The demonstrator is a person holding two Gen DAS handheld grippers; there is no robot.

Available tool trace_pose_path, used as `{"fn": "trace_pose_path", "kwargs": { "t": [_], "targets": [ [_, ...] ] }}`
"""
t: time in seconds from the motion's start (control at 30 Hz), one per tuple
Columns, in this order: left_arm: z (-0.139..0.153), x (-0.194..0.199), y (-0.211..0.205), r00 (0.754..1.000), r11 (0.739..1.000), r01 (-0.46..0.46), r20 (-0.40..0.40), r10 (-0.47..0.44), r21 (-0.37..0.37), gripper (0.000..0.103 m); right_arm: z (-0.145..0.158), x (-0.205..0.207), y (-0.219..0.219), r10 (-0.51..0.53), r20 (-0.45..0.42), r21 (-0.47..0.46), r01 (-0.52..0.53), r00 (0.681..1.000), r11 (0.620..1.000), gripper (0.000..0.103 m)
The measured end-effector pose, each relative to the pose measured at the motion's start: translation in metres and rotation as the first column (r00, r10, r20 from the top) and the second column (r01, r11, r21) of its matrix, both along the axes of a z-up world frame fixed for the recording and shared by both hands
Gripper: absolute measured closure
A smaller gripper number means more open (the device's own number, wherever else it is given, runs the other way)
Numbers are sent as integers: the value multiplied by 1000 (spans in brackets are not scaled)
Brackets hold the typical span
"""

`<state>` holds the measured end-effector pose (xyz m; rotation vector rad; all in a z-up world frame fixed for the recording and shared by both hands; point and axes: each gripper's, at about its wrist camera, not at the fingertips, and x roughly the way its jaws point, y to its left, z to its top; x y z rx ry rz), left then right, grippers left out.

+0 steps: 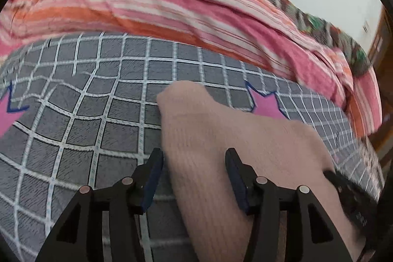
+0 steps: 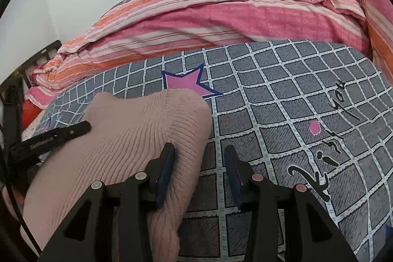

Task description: Fold small clothes

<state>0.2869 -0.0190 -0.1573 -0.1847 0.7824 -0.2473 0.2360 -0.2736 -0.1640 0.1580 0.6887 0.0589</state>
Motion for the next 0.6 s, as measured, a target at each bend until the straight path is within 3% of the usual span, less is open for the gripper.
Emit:
{"fn": "trace_pose_path", "kwargs": {
  "t": [0.2,0.37,0.5,0.6],
  "targets": [
    [10,-38,-8,999,997,46,15,-47,62,49,1,-1,2,-3,6,-25,3,1000,1000,62],
    [6,-69,-2,999,999,51,6,-51,14,48,2,-2,-2,10,0,5,-10,1000,1000,62],
    [9,-86,-6,998,997,40,45,-43,65,48,10,-8,-4,-4,-8,8,4,1000,1000,61],
    [11,-89,-4,999,998,33,36,-35,52,48,25,-28,-7,4,27,63,-6,1000,998,60]
  ]
}}
